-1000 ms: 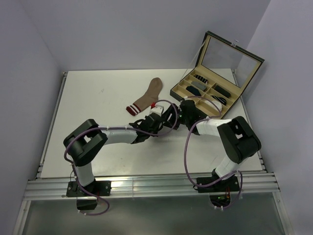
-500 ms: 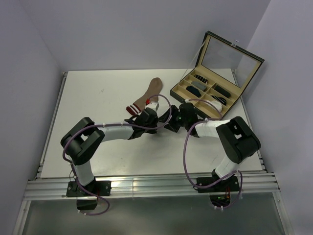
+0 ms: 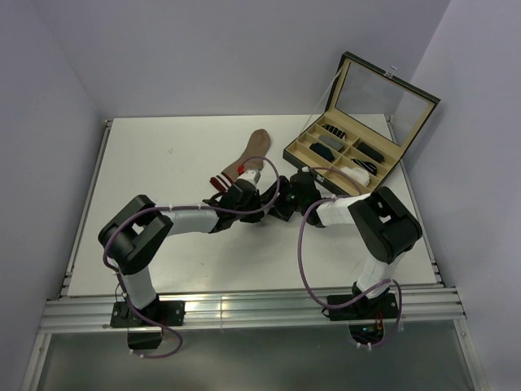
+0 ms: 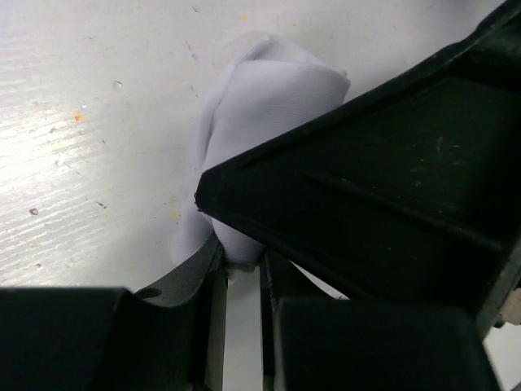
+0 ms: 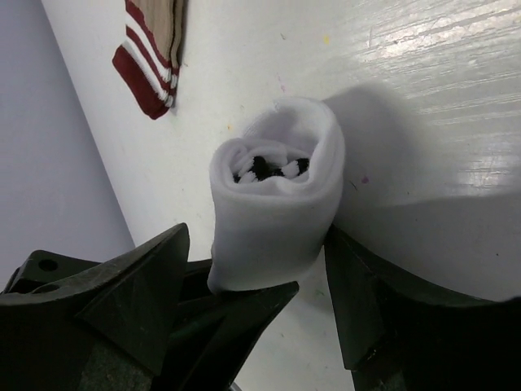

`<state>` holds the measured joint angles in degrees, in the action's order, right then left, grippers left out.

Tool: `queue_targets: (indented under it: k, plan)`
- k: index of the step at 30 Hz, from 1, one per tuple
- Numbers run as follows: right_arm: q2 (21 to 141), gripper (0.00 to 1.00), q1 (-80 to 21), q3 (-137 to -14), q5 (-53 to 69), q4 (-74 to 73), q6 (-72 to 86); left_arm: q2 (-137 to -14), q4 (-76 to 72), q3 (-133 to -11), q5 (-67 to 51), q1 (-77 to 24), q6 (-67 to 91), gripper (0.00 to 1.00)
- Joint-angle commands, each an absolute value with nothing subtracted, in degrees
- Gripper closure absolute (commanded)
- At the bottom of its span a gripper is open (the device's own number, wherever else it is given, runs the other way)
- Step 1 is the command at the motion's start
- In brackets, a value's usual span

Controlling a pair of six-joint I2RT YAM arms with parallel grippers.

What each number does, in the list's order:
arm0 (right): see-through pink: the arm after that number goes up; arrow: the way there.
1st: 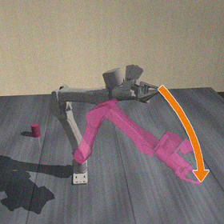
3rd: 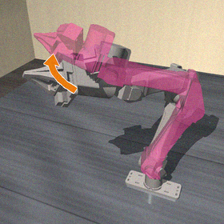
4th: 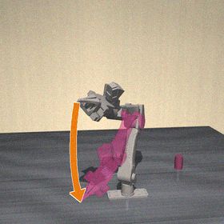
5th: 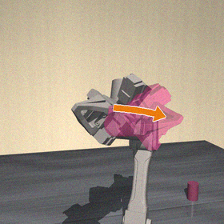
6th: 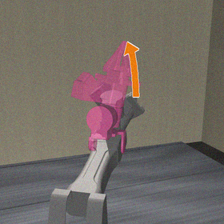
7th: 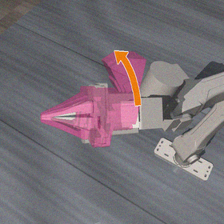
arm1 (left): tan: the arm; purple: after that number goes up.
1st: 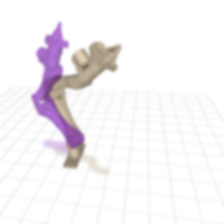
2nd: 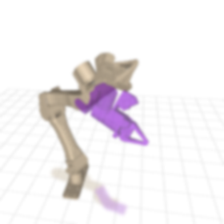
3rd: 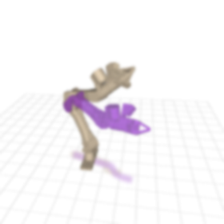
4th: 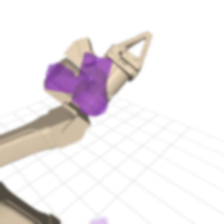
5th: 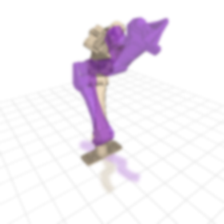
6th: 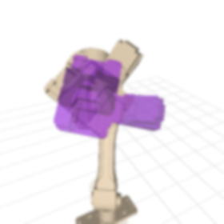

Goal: Roll the socks
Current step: Roll the sock at the center of the board.

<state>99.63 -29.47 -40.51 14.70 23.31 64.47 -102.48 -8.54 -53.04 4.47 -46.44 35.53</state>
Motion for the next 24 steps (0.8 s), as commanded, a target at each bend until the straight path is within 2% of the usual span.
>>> queue_targets:
  k: [1,4,11,24]
  plan:
    - [101.1,0.26,-30.3,-42.4,12.9,23.6,64.2,-102.7,-5.0,-49.8,-2.0,-46.1,38.7,1.0]
    - [101.3,0.27,-30.5,-42.8,12.8,23.2,63.6,-102.7,-6.9,-48.8,-4.7,-45.3,40.2,1.0]
    - [102.0,0.39,-30.8,-43.1,13.3,23.6,62.5,-103.2,-9.9,-46.8,-9.7,-43.5,43.4,1.0]
    - [103.9,0.41,-31.6,-44.6,14.3,23.6,60.6,-105.2,-17.3,-43.3,-18.9,-41.2,50.4,1.0]
